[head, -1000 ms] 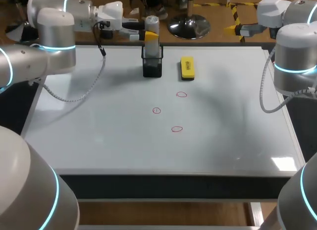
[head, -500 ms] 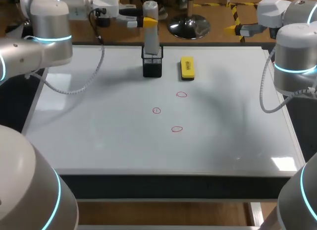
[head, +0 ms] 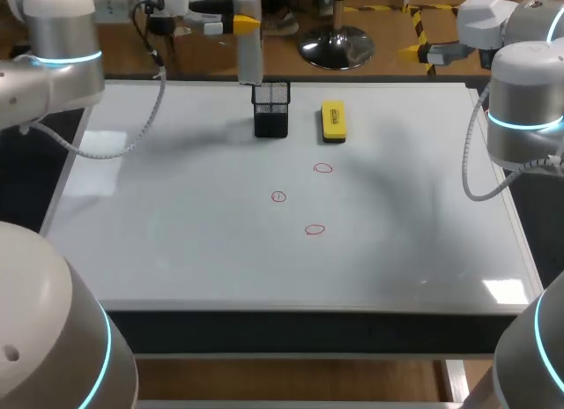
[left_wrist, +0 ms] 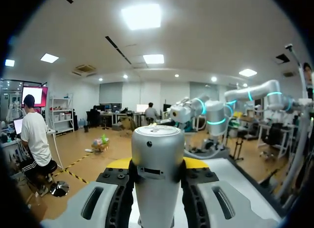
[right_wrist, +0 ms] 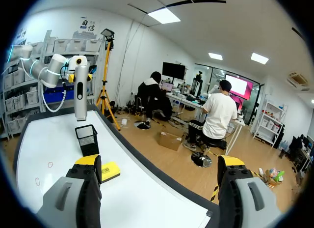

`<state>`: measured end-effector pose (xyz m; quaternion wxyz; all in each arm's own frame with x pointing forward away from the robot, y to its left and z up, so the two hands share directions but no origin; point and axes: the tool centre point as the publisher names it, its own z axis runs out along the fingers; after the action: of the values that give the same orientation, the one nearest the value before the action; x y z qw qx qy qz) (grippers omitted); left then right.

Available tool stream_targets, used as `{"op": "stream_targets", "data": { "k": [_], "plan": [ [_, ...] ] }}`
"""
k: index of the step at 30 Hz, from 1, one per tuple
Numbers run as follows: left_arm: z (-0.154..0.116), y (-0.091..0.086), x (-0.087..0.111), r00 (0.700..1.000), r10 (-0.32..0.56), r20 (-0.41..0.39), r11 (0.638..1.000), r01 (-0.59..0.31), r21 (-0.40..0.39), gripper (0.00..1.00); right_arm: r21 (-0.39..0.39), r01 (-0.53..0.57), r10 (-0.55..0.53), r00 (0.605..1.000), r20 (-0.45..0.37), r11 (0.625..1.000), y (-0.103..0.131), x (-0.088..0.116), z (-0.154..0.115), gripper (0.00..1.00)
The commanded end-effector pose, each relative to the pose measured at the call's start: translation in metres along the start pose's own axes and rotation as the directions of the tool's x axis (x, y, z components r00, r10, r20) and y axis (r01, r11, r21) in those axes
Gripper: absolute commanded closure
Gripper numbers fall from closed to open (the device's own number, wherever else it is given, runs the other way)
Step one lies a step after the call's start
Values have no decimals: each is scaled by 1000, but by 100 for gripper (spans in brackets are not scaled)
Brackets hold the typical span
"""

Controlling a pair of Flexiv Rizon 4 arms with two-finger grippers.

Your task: Pick up the inspection probe, press it on each red-marked spot on the whiteboard one by one, put down the probe, pick up the eraser, and wipe off all the red marks.

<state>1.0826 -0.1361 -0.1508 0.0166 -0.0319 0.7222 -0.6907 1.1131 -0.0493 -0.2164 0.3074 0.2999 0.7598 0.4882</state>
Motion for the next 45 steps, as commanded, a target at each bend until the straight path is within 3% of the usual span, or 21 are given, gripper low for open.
{"op": "stream_targets", "data": {
  "k": [1,13,26,35,45],
  "plan": [
    [-21,-1,4,1000,4,2,1000,-4,-5,100,1,0,0,1000,-1,1000,0,-1,0,0],
    [-70,15,7,999,25,-24,1000,-25,14,100,1,0,0,1000,-1,1000,0,-1,0,0],
    [-108,39,4,989,66,-129,998,-67,-2,100,1,0,0,1000,-1,1000,0,-1,0,0],
    [-122,60,-2,988,67,-138,997,-69,-14,100,1,0,0,1000,-1,1000,0,-1,0,0],
    [-123,65,-3,990,65,-125,997,-69,-30,100,1,0,0,1000,-1,1000,0,-1,0,0]
  ]
}}
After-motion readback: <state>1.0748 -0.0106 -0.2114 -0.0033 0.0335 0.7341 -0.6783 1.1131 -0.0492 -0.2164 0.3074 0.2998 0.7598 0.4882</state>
